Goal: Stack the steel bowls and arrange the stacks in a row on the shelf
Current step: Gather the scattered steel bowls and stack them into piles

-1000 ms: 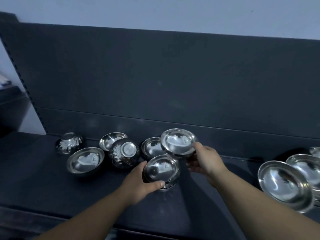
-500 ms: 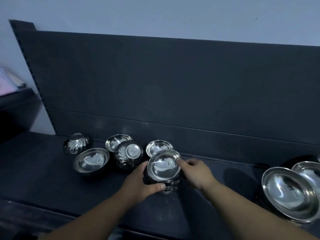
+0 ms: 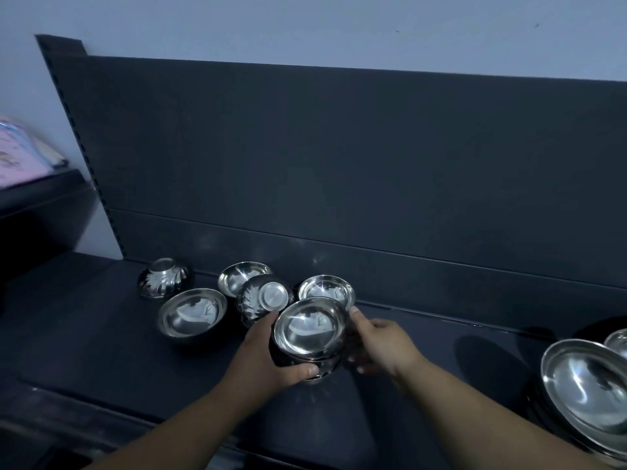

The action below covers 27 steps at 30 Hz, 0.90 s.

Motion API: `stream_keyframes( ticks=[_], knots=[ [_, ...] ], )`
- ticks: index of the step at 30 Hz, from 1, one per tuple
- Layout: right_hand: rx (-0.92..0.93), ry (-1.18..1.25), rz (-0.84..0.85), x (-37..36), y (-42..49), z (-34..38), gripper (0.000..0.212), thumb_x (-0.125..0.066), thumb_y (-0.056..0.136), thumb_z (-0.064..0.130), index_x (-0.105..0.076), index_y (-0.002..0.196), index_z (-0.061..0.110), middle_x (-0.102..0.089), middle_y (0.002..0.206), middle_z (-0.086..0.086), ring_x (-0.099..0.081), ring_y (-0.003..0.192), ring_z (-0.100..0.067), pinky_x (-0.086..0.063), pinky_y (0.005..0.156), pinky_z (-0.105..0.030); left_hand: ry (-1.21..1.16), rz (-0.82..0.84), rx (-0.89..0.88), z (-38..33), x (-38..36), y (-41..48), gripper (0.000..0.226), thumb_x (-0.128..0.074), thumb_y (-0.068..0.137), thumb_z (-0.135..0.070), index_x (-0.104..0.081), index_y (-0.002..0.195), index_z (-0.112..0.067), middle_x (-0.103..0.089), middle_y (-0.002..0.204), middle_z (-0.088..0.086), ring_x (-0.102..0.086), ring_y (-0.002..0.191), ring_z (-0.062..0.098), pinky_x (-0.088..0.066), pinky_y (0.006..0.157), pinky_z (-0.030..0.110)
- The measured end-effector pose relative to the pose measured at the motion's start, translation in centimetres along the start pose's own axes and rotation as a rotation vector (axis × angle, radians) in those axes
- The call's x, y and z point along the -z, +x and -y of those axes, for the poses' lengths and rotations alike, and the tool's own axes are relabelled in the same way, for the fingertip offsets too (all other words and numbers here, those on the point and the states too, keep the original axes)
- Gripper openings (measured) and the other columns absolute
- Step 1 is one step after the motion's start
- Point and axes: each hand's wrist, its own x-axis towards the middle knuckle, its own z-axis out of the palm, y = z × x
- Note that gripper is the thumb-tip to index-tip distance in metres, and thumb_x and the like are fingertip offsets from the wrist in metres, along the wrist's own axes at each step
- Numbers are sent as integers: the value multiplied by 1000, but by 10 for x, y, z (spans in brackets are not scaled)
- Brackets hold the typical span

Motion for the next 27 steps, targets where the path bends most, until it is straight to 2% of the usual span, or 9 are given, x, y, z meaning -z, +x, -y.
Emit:
stream_keyframes(
  ticks=[4,7,9,13,15,19,21,24,27],
  knots=[
    [-42,6,-107,0,29,-2,34,-63,88,44,-66,82,10,-74,90,-15,-72,78,-31,-62,67,-43,51,-10,-2,4,4,-1,81,-90,52,-39,-35,106,-64,-42,118,-32,-43,112,-12,-33,93,11],
    [-88,71,-110,-2,51,-2,34,-67,86,43,-69,86,9,-74,92,-13,-72,82,-31,-61,67,-39,54,23,1,6,7,0,82,-90,54,-37,-33,104,-66,-37,115,-39,-35,106,-30,-28,83,-5],
    [-124,138,-104,-5,64,-2,35,-68,87,40,-71,91,6,-74,92,-12,-72,84,-30,-59,67,-37,46,37,12,10,9,2,82,-90,54,-37,-33,105,-66,-36,114,-41,-35,105,-32,-26,82,-8],
    [-167,178,-87,-14,80,-2,32,-67,89,33,-70,92,1,-72,87,-14,-67,69,-27,-57,65,-37,20,52,74,16,12,4,90,-89,58,-38,-31,125,-52,-36,121,-30,-37,119,-8,-28,96,9],
    [-185,173,-80,-18,82,0,26,-68,89,26,-68,87,0,-71,82,-15,-66,65,-28,-56,61,-35,23,49,81,17,12,5,92,-88,59,-38,-31,132,-46,-35,119,-31,-35,117,-9,-27,92,5],
    [-179,198,-80,-17,81,5,17,-66,88,12,-67,91,-4,-69,80,-18,-65,58,-25,-52,46,-26,12,62,80,16,12,4,90,-87,60,-40,-32,130,-52,-36,118,-32,-37,118,-8,-29,95,9],
    [-141,227,-97,-14,75,8,12,-64,88,11,-64,83,0,-64,70,-14,-61,43,-18,-46,36,-22,4,76,69,17,11,4,82,-88,57,-41,-33,113,-64,-40,119,-33,-41,117,-10,-31,95,9],
    [-84,273,-142,-5,66,12,22,-68,83,17,-64,95,-1,-70,81,-16,-70,63,-27,-57,56,-33,-1,80,42,12,8,5,79,-89,54,-41,-35,104,-69,-46,115,-36,-45,107,-21,-34,88,2],
    [-23,332,-188,10,53,23,33,-68,82,21,-59,109,3,-71,97,-18,-72,81,-33,-60,66,-36,5,78,22,8,-1,8,82,-88,50,-47,-45,119,-52,-59,120,-25,-53,110,-12,-46,99,22]
  ],
)
